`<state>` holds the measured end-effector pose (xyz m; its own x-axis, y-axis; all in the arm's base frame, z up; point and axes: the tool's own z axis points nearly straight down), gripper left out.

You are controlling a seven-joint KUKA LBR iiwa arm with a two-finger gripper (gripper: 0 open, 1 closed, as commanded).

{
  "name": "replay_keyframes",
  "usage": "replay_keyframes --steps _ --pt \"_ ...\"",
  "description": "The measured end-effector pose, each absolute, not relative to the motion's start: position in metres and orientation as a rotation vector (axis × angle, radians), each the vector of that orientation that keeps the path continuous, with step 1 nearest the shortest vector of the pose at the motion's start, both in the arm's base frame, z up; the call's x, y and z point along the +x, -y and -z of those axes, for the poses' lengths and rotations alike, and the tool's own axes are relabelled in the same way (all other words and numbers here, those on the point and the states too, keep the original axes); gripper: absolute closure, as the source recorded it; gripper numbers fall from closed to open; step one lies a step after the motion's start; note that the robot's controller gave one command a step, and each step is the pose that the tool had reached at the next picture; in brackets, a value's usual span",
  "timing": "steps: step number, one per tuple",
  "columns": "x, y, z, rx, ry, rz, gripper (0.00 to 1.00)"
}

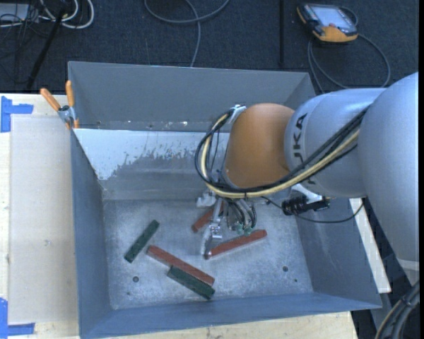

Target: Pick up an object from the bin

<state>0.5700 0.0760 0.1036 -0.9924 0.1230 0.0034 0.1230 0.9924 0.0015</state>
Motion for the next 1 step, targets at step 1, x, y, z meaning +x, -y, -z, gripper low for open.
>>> replay_keyframes --steps 1 --pt "0.5823 -0.0346 -0.0986 -0.028 3.165 0.005 1.00"
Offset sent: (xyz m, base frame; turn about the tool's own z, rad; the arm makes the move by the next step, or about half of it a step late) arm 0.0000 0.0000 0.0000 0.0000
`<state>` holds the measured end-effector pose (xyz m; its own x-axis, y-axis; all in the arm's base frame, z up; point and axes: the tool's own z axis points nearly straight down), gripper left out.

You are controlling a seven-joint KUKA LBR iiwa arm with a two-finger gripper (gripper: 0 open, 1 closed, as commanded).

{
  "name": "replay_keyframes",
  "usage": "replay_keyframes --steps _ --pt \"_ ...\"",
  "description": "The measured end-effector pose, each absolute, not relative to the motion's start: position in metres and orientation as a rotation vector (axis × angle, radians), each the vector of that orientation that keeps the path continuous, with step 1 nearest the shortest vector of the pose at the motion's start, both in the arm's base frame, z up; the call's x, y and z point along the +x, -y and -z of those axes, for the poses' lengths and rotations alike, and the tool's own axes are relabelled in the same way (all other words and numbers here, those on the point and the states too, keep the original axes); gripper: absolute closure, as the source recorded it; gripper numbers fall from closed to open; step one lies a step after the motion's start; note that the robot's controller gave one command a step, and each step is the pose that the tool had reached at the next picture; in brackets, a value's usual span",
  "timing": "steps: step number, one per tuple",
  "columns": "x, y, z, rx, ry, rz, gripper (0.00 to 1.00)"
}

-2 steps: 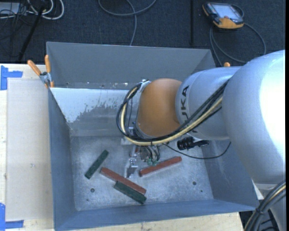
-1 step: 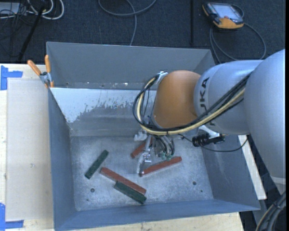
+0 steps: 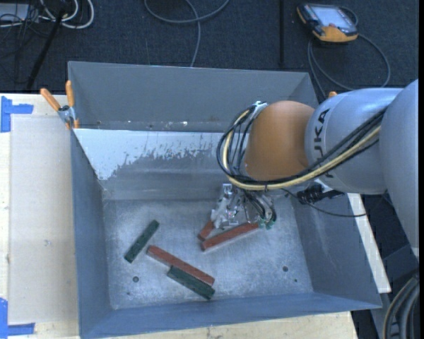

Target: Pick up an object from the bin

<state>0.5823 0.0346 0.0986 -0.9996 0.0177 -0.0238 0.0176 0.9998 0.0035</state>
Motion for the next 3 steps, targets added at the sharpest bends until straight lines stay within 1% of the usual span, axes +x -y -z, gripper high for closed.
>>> replay_keyframes --steps 1,2,3 --pt "0.577 -0.035 -0.093 0.026 -3.137 -0.003 0.00" --pt "0.576 -0.034 -0.092 0.028 -3.139 -0.002 0.00" --pt "0.628 -0.032 -0.079 0.035 -3.122 -0.006 1.00"
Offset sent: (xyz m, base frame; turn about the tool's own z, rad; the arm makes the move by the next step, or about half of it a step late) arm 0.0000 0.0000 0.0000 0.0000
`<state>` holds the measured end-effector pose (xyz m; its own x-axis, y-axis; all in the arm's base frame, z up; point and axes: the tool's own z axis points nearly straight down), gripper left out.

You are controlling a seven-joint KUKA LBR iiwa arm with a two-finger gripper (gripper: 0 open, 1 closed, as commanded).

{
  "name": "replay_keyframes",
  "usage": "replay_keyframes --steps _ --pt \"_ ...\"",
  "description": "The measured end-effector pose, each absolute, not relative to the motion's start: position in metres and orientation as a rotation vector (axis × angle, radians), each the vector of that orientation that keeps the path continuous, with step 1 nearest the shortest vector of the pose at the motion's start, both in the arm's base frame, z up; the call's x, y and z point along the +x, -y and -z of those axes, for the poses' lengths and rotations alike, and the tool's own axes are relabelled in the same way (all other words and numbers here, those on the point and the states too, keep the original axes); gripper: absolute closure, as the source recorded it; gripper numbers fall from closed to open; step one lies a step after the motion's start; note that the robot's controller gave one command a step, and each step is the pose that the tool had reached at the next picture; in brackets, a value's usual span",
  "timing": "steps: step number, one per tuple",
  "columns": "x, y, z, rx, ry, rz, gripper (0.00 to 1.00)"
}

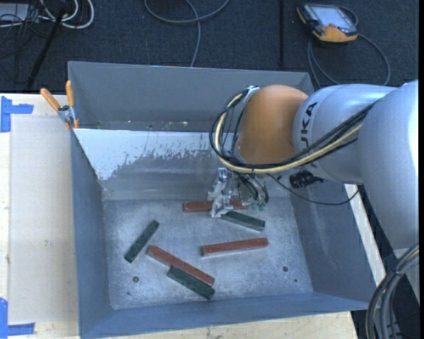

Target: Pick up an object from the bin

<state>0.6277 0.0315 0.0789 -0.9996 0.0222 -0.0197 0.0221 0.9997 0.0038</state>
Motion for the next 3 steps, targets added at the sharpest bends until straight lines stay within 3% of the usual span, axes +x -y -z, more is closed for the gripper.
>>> replay_keyframes --steps 2,3 --pt "0.628 -0.031 -0.079 0.036 -3.122 -0.006 1.00" --pt "0.584 -0.005 -0.100 -0.223 -3.122 0.001 1.00"
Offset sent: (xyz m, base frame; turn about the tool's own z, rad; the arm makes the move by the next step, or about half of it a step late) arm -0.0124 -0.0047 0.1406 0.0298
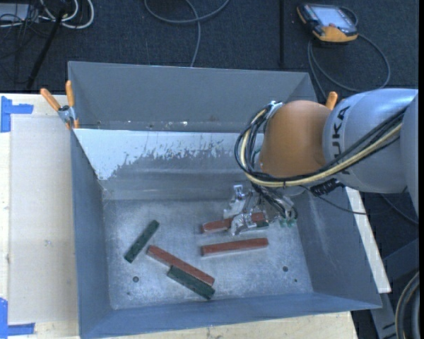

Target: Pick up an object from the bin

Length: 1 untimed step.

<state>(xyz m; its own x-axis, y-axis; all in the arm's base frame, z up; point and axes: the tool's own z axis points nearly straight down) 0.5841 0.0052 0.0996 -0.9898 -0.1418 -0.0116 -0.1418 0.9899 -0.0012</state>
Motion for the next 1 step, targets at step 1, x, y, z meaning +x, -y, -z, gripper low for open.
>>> replay_keyframes --steps 1 --pt "0.6167 -0.0867 -0.1932 -0.063 -3.139 -0.001 1.00"
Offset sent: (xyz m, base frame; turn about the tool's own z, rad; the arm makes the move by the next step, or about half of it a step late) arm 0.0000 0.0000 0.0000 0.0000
